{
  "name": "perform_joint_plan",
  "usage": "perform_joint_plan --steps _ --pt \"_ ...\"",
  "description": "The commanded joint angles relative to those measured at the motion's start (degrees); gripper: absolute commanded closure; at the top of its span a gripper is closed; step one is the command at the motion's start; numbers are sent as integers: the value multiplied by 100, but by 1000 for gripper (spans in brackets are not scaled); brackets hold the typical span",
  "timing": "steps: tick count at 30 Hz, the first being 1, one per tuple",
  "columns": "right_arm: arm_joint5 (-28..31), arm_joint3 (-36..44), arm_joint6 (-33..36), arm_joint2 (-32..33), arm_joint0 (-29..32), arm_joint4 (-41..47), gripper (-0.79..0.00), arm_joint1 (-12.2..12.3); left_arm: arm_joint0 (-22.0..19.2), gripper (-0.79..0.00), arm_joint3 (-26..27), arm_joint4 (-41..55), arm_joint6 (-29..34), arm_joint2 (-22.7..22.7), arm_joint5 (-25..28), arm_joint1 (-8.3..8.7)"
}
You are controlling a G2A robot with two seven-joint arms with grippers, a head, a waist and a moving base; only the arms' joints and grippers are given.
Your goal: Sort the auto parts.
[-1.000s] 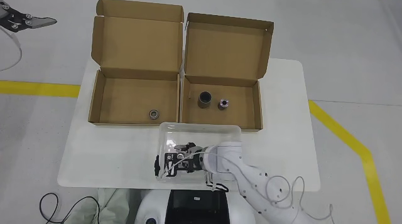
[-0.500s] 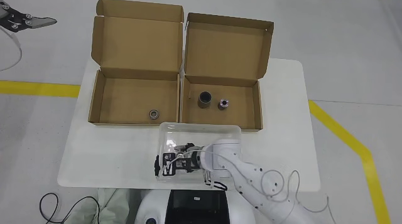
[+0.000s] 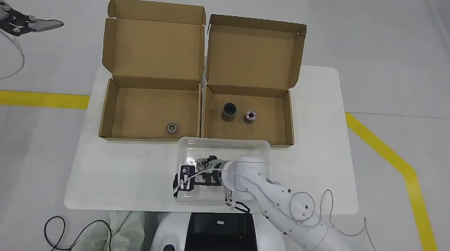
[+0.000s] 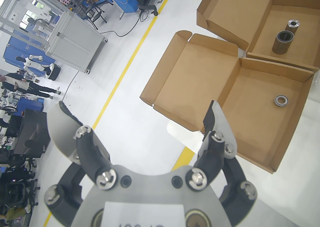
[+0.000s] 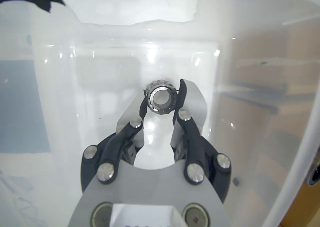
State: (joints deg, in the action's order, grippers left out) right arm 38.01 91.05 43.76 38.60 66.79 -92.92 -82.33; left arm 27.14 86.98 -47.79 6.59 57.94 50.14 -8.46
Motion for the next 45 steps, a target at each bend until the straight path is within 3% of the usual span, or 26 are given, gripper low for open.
perform_joint_plan --steps 1,14,28,45 --pt "-84 80 -33 42 62 -47 0 22 0 -785 0 0 0 0 0 0" --pt "-281 578 -366 495 539 38 0 204 0 -785 0 0 0 0 0 0" --pt "-222 939 -2655 1194 1162 55 0 483 0 -785 0 0 0 0 0 0" --pt "-21 513 -5783 1320 1158 263 0 602 0 -785 0 0 0 0 0 0"
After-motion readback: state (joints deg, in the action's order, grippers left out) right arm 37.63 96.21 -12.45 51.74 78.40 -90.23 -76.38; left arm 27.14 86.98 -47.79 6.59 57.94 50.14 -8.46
